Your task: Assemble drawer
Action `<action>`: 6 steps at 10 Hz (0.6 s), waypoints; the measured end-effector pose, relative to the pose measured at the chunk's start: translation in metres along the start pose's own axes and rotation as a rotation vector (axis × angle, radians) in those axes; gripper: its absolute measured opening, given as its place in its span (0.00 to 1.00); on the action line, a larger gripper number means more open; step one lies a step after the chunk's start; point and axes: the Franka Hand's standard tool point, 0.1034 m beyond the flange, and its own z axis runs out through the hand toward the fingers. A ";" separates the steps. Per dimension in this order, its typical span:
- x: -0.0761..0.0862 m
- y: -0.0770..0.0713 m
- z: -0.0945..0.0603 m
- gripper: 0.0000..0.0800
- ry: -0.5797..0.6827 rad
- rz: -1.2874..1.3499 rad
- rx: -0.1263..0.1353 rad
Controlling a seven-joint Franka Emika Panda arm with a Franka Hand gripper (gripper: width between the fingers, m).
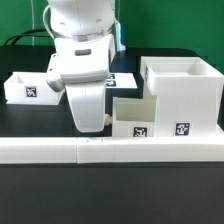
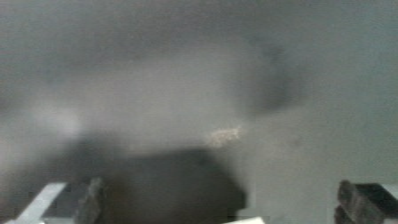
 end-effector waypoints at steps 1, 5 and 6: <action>0.000 0.000 0.000 0.81 0.000 0.000 0.000; 0.001 0.004 0.002 0.81 -0.005 -0.006 -0.017; 0.001 0.006 0.002 0.81 -0.005 0.028 -0.031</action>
Offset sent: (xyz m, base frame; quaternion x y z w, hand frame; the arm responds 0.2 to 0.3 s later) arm 0.0079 0.0242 -0.0046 -0.0255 0.0398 -0.0510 0.9976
